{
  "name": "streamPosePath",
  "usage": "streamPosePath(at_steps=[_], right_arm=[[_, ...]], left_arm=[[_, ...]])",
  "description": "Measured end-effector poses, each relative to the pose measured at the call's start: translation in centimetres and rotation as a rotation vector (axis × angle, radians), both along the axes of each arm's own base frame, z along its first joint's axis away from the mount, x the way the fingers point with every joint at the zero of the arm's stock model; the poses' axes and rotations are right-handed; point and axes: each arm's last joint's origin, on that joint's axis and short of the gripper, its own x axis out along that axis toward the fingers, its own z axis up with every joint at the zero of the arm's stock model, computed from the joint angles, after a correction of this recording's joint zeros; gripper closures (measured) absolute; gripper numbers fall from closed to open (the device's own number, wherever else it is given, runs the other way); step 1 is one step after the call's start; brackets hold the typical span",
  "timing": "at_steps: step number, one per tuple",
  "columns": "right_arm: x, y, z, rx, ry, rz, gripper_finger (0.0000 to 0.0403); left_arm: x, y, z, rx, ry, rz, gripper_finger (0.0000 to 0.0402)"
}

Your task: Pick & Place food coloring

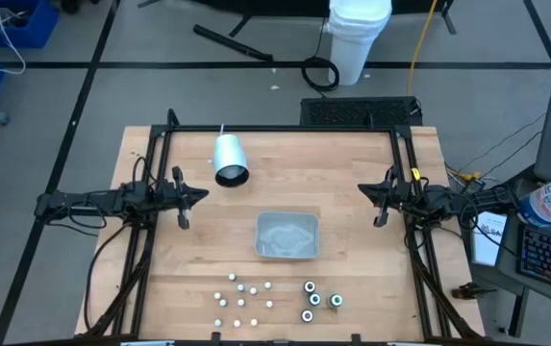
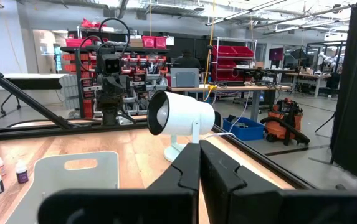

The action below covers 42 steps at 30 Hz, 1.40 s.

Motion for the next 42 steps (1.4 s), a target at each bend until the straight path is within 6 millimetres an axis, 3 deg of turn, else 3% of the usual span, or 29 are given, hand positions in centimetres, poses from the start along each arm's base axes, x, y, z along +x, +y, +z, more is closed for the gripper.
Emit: streamPosePath(at_steps=[26,33,38,39,42], right_arm=[[0.0,0.0,0.0,0.13,-0.048,0.017,0.0403],[-0.3,-0.1,1.5,-0.01,-0.15,-0.014,0.0403],[0.0,-0.2,1.4,-0.142,-0.043,-0.109,0.0397],[0.2,-0.1,1.6,-0.169,0.001,-0.109,0.0395],[0.2,0.1,5.0,-0.216,0.031,-0.152,0.0389]], left_arm=[[0.0,0.0,0.5,-0.002,-0.048,0.0,0.0382],[-0.1,0.0,1.2,-0.077,-0.135,-0.003,0.0382],[-0.1,0.1,1.3,-0.072,-0.147,0.031,0.0382],[-0.1,0.1,1.3,-0.071,-0.151,0.041,0.0382],[-0.1,0.2,1.3,-0.073,-0.154,0.068,0.0382]])
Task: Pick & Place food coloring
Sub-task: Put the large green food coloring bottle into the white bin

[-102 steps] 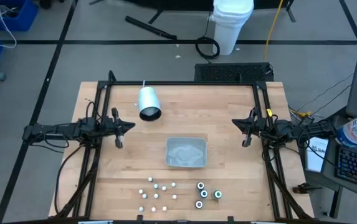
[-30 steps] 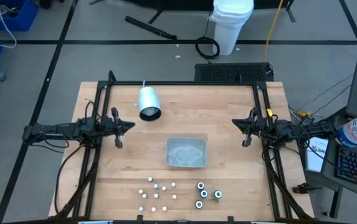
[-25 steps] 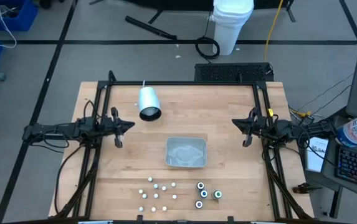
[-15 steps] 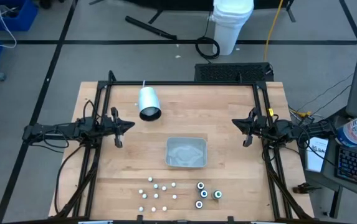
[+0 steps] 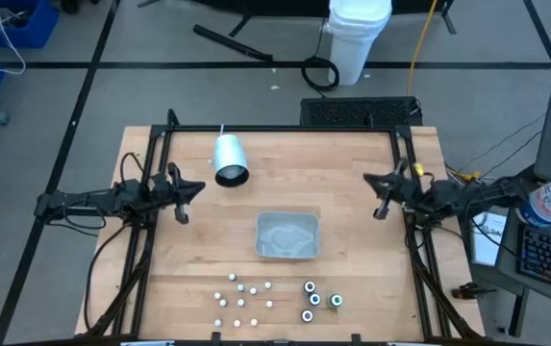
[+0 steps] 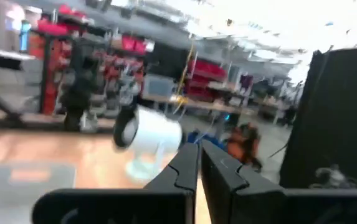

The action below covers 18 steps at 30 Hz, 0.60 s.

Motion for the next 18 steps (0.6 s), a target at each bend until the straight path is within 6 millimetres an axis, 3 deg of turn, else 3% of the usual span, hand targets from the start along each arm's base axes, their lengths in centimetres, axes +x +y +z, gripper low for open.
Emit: streamPosePath(at_steps=[6,10,15,18], right_arm=[[1.8,1.4,6.0,-0.095,0.233,-0.178,0.0382],[3.5,4.0,8.9,-0.136,0.368,-0.225,0.038],[5.3,9.3,10.4,-0.139,0.388,-0.065,0.0385],[5.2,12.5,9.6,-0.114,0.403,0.047,0.0391]], left_arm=[[0.0,0.1,0.0,-0.005,0.001,0.041,0.0382],[0.0,0.1,-0.1,0.019,0.013,0.044,0.0382],[0.0,0.1,-0.1,0.035,0.023,0.039,0.0382],[0.0,0.1,-0.1,0.047,0.027,0.039,0.0382]])
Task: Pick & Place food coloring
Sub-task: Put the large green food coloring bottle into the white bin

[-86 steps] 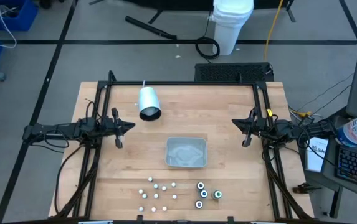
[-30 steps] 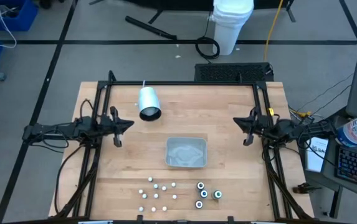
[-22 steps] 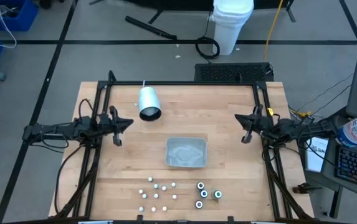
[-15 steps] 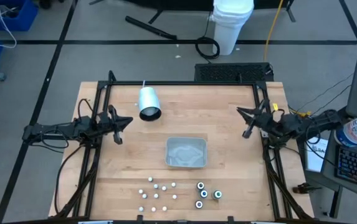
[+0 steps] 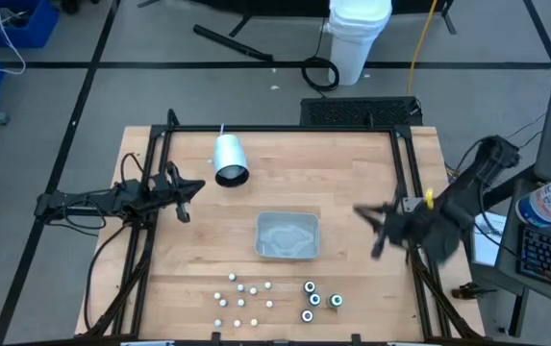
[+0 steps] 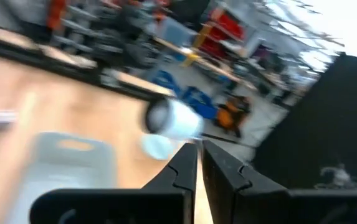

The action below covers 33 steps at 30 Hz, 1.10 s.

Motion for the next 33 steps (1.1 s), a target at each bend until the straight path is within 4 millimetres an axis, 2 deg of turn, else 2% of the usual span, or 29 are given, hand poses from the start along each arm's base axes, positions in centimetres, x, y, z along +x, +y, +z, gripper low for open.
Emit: streamPosePath(at_steps=[3,9,16,19,27,30,33], right_arm=[[-1.4,2.1,-1.6,0.041,0.045,0.088,0.0398],[-5.0,3.3,-4.9,0.285,0.043,0.132,0.0399],[-5.3,4.7,-10.5,0.421,0.089,0.183,0.0387],[-5.4,4.4,-12.7,0.503,0.101,0.171,0.0357],[-5.9,3.0,-19.0,0.703,0.017,0.196,0.0239],[-6.0,3.0,-20.1,0.739,-0.014,0.255,0.0204],[-5.7,3.7,-20.2,0.73,-0.031,0.316,0.0181]], left_arm=[[0.0,0.0,0.0,0.039,0.012,0.005,0.0382],[0.0,0.0,0.0,0.092,0.029,0.013,0.0382],[0.0,0.0,0.1,0.113,0.03,0.016,0.0382],[0.0,0.0,0.1,0.114,0.031,0.016,0.0382],[0.0,0.0,0.0,0.116,0.037,0.016,0.0382],[0.0,0.0,0.0,0.126,0.041,0.017,0.0382],[0.0,0.0,0.0,0.157,0.053,0.021,0.0382]])
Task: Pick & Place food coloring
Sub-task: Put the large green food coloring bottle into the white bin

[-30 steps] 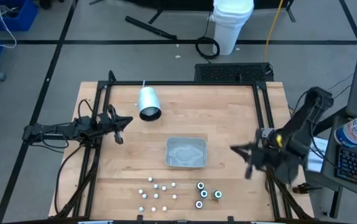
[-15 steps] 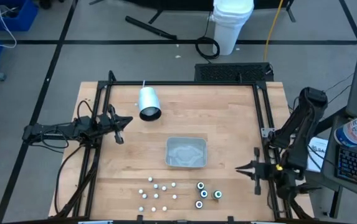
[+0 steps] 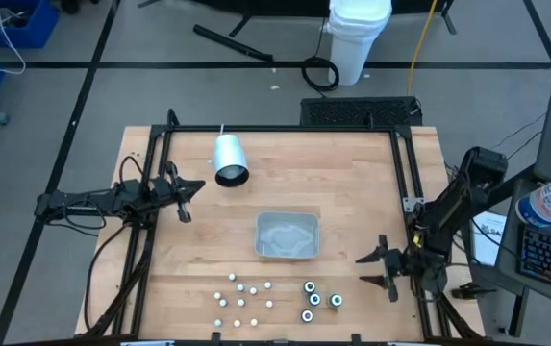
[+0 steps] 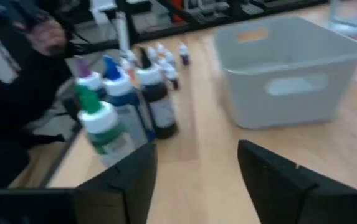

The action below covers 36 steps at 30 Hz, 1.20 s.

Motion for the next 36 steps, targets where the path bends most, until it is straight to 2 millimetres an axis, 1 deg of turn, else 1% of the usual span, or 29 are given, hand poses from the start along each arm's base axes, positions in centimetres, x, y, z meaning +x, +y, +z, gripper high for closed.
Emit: streamPosePath(at_steps=[3,8,12,15,19,23,29,36], right_arm=[[0.5,1.4,0.1,-0.046,-0.01,0.041,0.0169],[1.9,4.2,0.0,-0.134,0.0,0.063,0.0165],[3.1,5.5,-0.4,-0.166,0.015,0.066,0.0165],[3.7,5.6,-0.9,-0.179,0.033,0.069,0.0165],[3.9,5.6,-1.4,-0.156,0.049,0.055,0.0165],[4.3,5.6,-1.6,-0.125,0.071,0.087,0.0165],[5.2,5.5,-1.3,-0.069,0.087,0.128,0.0165],[5.4,5.7,-1.1,-0.085,0.082,0.136,0.0161]], left_arm=[[0.0,0.0,-0.2,0.007,0.019,0.001,0.0382],[0.0,0.0,-0.3,0.026,0.036,0.004,0.0382],[0.0,0.0,-0.3,0.028,0.037,0.004,0.0382],[0.0,0.0,-0.3,0.024,0.035,0.004,0.0382],[0.0,0.0,-0.3,0.027,0.036,0.003,0.0382],[0.0,0.0,-0.3,0.027,0.037,0.004,0.0382],[0.0,0.0,-0.3,0.027,0.036,0.004,0.0382],[0.0,0.0,-0.3,0.023,0.035,0.003,0.0382]])
